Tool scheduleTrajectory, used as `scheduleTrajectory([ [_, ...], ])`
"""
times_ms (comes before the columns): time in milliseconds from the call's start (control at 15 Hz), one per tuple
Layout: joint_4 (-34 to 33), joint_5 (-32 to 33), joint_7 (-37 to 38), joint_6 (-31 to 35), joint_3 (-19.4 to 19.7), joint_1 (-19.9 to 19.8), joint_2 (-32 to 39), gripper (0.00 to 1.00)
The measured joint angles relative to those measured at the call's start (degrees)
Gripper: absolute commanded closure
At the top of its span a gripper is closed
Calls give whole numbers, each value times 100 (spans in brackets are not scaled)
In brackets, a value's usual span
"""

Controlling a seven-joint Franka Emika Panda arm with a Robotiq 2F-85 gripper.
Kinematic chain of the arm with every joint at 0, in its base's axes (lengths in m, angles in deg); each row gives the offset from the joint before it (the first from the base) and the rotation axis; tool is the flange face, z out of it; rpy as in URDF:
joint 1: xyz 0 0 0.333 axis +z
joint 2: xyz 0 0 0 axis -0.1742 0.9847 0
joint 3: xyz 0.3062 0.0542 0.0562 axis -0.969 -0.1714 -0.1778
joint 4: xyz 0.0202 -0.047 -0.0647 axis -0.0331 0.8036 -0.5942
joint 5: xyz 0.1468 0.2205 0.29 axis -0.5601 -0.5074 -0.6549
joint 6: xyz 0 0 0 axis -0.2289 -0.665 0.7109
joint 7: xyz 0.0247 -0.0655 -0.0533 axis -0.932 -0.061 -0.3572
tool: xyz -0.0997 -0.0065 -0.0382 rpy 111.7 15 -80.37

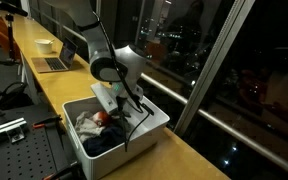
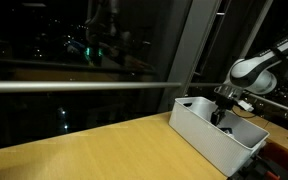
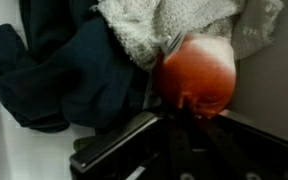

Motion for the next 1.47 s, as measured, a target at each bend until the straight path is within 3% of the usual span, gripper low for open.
scheduleTrajectory([
  [467,-15,219,-167,-238,25,-124,-274,99],
  [800,-50,998,155,-812,55,28,-1441,99],
  [1133,-499,1665,655,-1641,-195,789,-2297,99],
  [1467,-1202,1959,1117,-2229,-877,1722,-2092,99],
])
